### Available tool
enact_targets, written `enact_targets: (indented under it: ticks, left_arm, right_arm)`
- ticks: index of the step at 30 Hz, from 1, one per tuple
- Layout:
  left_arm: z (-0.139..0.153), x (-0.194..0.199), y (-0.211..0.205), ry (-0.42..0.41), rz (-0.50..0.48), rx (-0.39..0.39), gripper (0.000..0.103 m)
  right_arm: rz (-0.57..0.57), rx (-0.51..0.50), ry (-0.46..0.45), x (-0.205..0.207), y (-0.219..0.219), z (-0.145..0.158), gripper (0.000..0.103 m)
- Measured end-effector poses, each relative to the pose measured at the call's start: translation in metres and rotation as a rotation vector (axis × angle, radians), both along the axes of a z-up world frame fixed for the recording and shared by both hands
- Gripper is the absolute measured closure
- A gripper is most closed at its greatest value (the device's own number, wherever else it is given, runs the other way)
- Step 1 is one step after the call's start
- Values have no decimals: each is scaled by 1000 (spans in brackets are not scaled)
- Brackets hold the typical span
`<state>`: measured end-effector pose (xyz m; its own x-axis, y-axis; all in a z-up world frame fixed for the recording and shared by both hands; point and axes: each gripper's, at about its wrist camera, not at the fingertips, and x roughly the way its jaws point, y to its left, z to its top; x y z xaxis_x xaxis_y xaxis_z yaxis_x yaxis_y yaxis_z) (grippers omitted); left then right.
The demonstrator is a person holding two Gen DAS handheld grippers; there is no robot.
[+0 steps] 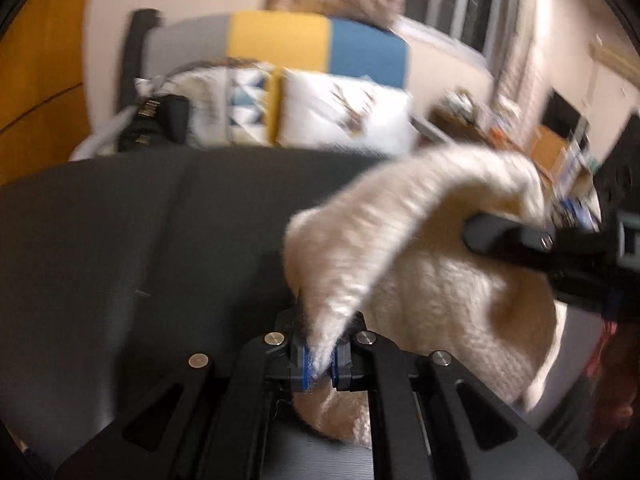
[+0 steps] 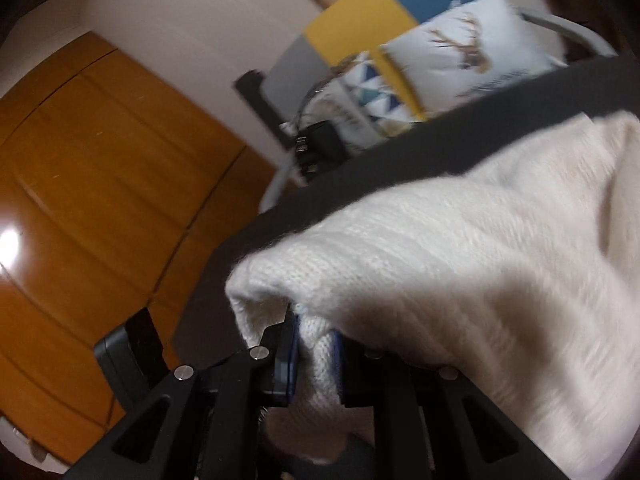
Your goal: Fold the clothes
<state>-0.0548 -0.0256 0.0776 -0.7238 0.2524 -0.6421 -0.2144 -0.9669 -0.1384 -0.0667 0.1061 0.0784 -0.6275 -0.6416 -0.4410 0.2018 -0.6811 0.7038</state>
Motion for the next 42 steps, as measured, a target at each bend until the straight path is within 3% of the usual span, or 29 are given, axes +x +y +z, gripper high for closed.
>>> enact_targets:
  ticks: [11, 17, 23, 28, 35, 38, 41, 42]
  left_arm:
    - [75, 17, -92, 190, 174, -7, 97]
    - [93, 19, -103, 196, 184, -15, 97]
    - [60, -8, -80, 57, 164, -49, 97]
    - [27, -21, -43, 25, 105, -97, 97]
    - [-4, -60, 15, 6, 4, -220, 92]
    - [-19, -85, 32, -35, -40, -264, 88]
    - [-28, -102, 29, -76, -34, -228, 82]
    - [-29, -108, 25, -94, -26, -201, 75]
  right_arm:
    - [250, -160, 114, -11, -95, 67, 90]
    - [309, -221, 189, -12, -114, 92, 90]
    - [231, -202, 91, -32, -100, 60, 90]
    - [117, -190, 28, -33, -61, 29, 91]
    - [-94, -15, -35, -49, -5, -6, 91]
    - [-153, 119, -52, -59, 2, -19, 91]
    - [-157, 175, -50, -60, 5, -25, 88]
    - [-152, 175, -52, -59, 6, -22, 87]
